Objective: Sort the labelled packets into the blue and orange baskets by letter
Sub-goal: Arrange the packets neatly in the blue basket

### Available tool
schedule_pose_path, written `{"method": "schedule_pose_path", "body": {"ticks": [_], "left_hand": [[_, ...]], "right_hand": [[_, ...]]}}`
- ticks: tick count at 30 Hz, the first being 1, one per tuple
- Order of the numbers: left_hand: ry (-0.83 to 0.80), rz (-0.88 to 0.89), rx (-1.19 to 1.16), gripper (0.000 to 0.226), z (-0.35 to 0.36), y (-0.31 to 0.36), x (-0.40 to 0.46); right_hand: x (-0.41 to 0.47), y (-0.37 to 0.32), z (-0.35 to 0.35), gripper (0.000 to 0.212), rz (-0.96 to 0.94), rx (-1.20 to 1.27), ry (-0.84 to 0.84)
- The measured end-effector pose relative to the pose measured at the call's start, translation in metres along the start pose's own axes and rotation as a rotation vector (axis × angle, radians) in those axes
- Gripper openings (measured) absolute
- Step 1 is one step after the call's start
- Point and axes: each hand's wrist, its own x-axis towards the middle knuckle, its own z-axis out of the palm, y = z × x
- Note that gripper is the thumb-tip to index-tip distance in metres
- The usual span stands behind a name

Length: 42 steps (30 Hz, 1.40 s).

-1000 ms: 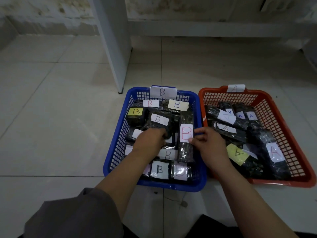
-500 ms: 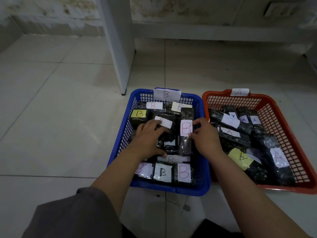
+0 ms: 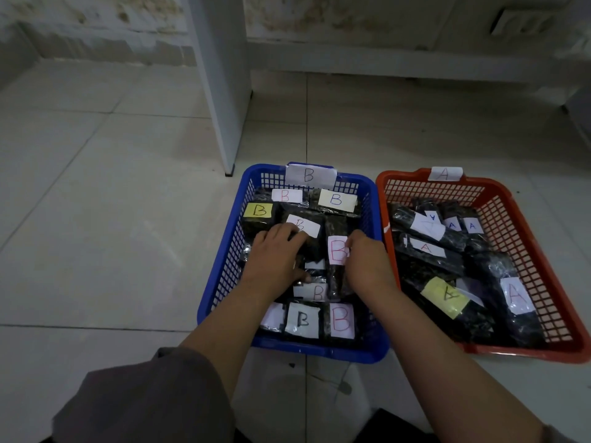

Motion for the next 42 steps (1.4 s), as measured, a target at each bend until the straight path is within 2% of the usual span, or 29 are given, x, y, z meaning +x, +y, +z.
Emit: {"method": "schedule_pose_path", "body": {"ticks": [3,8,13,15,17,23,25,29,34,38,40,42], "left_hand": [[0.007,-0.026,-0.120,0.056,-0.007,-0.006,0.008],[-0.049,-0.055,-0.050,0.060,-0.006,-0.013,0.011],[-0.237,-0.010,0.058,0.099,-0.007,-0.009,0.009],[-0.301,-0.028,0.067,0.113,-0.006,-0.009,0.008],[-0.277,-0.043,0.063,0.117,-0.004,-0.008,0.007],[-0.157,-0.066,0.051,0.111,0.001,-0.004,0.006],[-0.143,-0.070,0.048,0.110,0.001,-0.004,0.006],[-0.127,-0.076,-0.009,0.109,0.000,-0.006,0.006],[-0.096,-0.104,-0.057,0.099,0.000,-0.005,0.008],[-0.089,-0.064,0.029,0.095,-0.001,-0.006,0.006],[-0.119,-0.043,-0.027,0.091,-0.005,-0.010,0.000],[-0.128,-0.068,-0.181,0.075,-0.018,-0.017,-0.008]], "right_hand": [[0.005,0.005,-0.003,0.022,-0.001,0.000,-0.020],[-0.001,0.004,-0.009,0.033,-0.021,0.131,-0.062],[-0.011,0.000,0.000,0.063,0.000,0.185,-0.177],[-0.011,0.001,0.006,0.065,0.023,0.212,-0.151],[-0.011,0.000,0.010,0.061,0.029,0.221,-0.117],[-0.012,-0.005,0.013,0.052,-0.004,0.152,-0.078],[-0.010,-0.006,0.012,0.053,-0.009,0.133,-0.096],[-0.002,-0.002,0.009,0.041,0.035,0.252,-0.091],[0.001,0.004,0.007,0.037,0.060,0.241,-0.028],[-0.003,-0.002,0.010,0.035,0.019,0.146,-0.027],[-0.005,-0.003,0.009,0.034,0.007,0.107,-0.041],[-0.005,-0.002,0.008,0.034,0.006,0.098,-0.064]]}}
